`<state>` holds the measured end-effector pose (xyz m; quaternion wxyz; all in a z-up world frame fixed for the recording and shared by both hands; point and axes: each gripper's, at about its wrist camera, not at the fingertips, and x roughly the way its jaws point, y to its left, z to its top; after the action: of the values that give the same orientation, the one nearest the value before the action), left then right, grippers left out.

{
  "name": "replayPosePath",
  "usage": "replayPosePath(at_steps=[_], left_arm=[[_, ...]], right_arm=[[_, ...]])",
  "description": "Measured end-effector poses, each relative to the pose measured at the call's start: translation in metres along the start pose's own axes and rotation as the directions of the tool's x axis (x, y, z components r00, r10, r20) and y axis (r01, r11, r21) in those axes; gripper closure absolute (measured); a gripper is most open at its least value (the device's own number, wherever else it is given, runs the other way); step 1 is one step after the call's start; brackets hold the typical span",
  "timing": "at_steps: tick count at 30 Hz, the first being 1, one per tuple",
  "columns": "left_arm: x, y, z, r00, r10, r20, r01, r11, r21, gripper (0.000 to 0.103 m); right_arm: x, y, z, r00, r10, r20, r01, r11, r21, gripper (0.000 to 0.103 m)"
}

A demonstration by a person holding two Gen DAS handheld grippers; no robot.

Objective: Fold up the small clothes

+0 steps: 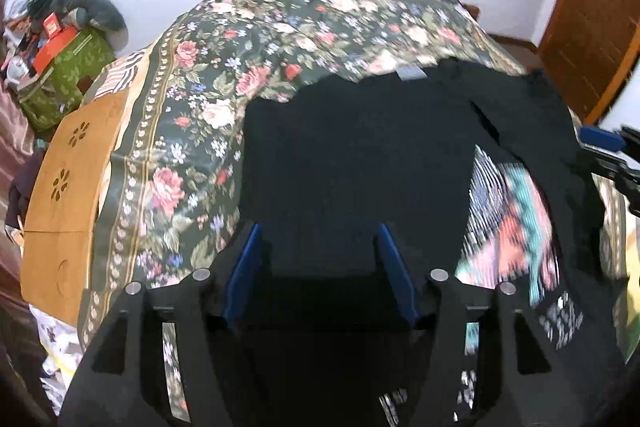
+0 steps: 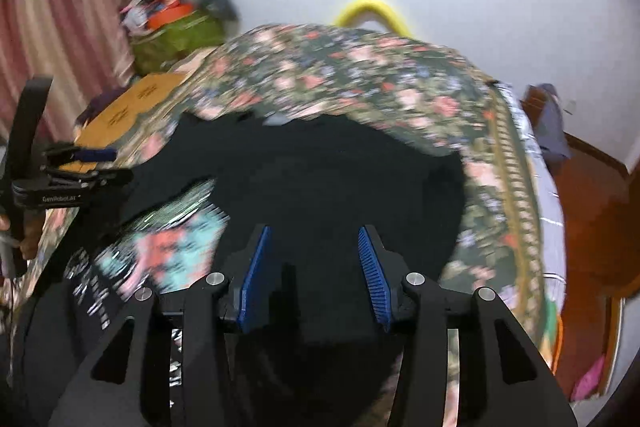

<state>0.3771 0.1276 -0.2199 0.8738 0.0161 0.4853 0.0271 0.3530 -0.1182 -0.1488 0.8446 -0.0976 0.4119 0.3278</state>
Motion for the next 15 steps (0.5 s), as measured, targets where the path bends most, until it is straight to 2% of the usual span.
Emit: replayPosePath(at_steps=[2, 5, 11, 12, 14, 15], left_arm=[[0.003, -0.009, -0.007, 1.000, 0.017, -0.014, -0.017, 0.999, 0.028, 0.043], [0.013, -0.014, -0.013, 0.999, 0.004, -0.036, -0.004, 1.000, 0.001, 0.043], [0.020, -0.017, -0.006, 1.000, -0.019, -0.016, 0.018, 0.999, -0.036, 0.043], [0.020, -0.017, -0.006, 1.000, -0.023, -0.014, 0.022, 0.999, -0.039, 0.043], [0.020, -0.016, -0.008, 1.000, -0.030, -0.006, 0.030, 0.999, -0.042, 0.042], [0.020, -0.015, -0.010, 1.000, -0.030, -0.002, 0.030, 0.999, -0.044, 0.042]], right_arm=[[0.012, 0.010, -0.002, 1.000, 0.011, -0.029, -0.011, 1.000, 0.000, 0.061], [0.030, 0.018, -0.003, 0.997, 0.048, -0.066, -0.045, 0.998, 0.043, 0.061], [0.041, 0.027, -0.009, 0.997, 0.047, -0.061, -0.044, 0.998, 0.050, 0.061], [0.042, 0.024, -0.009, 0.997, 0.057, -0.056, -0.053, 0.996, 0.066, 0.065], [0.038, 0.021, -0.007, 0.997, 0.054, -0.050, -0.050, 0.996, 0.080, 0.088], [0.038, 0.018, -0.006, 0.997, 0.051, -0.051, -0.046, 0.995, 0.087, 0.090]])
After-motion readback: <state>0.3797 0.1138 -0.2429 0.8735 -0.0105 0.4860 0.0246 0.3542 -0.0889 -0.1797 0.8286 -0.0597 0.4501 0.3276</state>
